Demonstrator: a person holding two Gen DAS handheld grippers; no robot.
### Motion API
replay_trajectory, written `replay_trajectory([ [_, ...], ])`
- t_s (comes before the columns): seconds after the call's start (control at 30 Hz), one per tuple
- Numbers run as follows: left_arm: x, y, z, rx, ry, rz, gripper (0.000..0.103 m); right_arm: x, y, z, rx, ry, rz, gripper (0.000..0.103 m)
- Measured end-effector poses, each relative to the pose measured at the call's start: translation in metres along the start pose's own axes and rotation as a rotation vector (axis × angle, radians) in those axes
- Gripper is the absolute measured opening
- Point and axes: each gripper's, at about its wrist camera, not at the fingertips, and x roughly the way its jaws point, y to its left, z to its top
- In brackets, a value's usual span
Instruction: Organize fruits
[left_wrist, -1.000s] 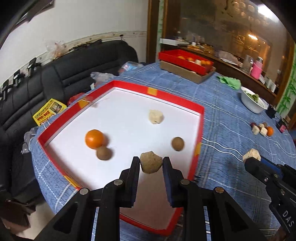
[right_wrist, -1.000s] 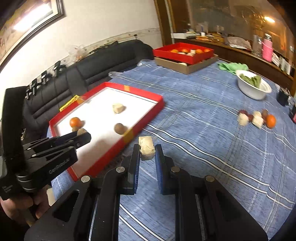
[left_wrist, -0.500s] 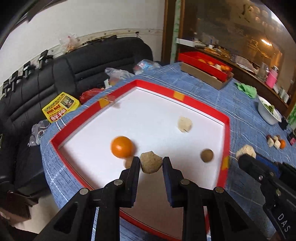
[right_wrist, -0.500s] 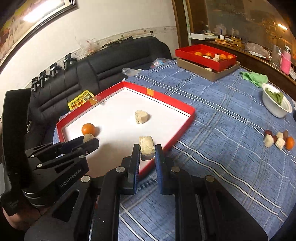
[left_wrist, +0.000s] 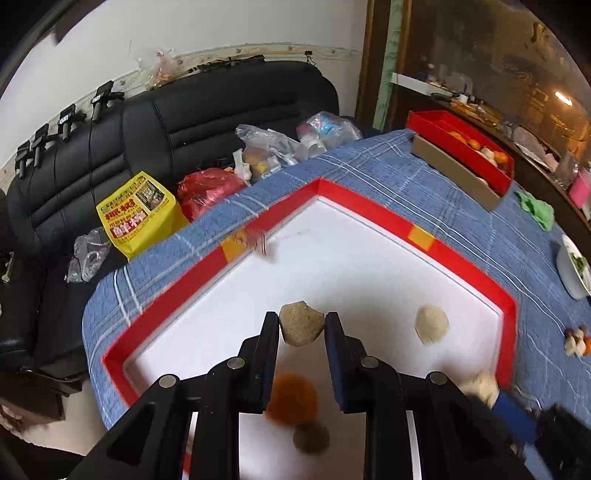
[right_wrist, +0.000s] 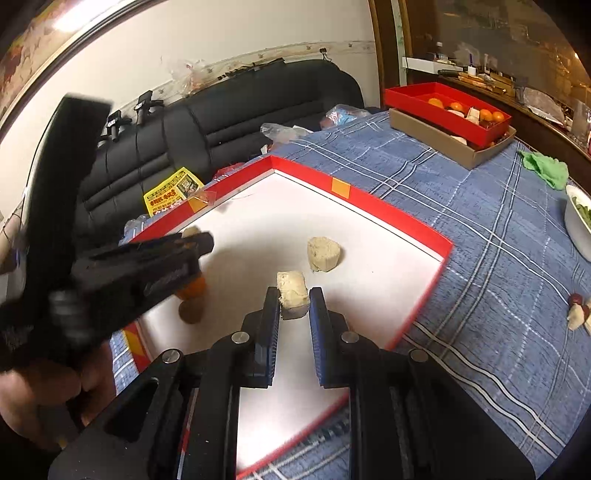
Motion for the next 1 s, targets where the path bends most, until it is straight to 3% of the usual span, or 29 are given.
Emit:
replay_trajectory([
  [0.17,0.016,-0.010,0.016,0.018,-0.007,0.040,0.024,0.012,-0.001,0.000,0.003,0.016,-0.005,0.016],
  [0.53,0.050,-0.023,0.023,0.069,0.058,0.105,0.024,0.028,0.001,-0.001,-0.016,0.039,0.000,0.016],
  [0.77,0.056,-0.021,0.025,0.094,0.084,0.133,0.025,0.046,0.006,-0.003,-0.035,0.118,-0.027,0.016],
  [0.9,0.054,-0.017,0.024,0.106,0.079,0.154,0.056,0.048,0.011,-0.002,-0.052,0.136,-0.055,0.017],
  [0.93,0.054,-0.014,0.024,0.095,0.088,0.136,0.060,0.048,0.012,-0.002,-0.055,0.138,-0.058,0.018],
  [0.97,0.054,-0.009,0.024,0.076,0.111,0.111,0.060,0.048,0.012,-0.002,-0.057,0.145,-0.066,0.031],
  [1.0,0.053,-0.005,0.024,0.062,0.122,0.101,0.061,0.046,0.012,-0.002,-0.057,0.143,-0.066,0.054],
])
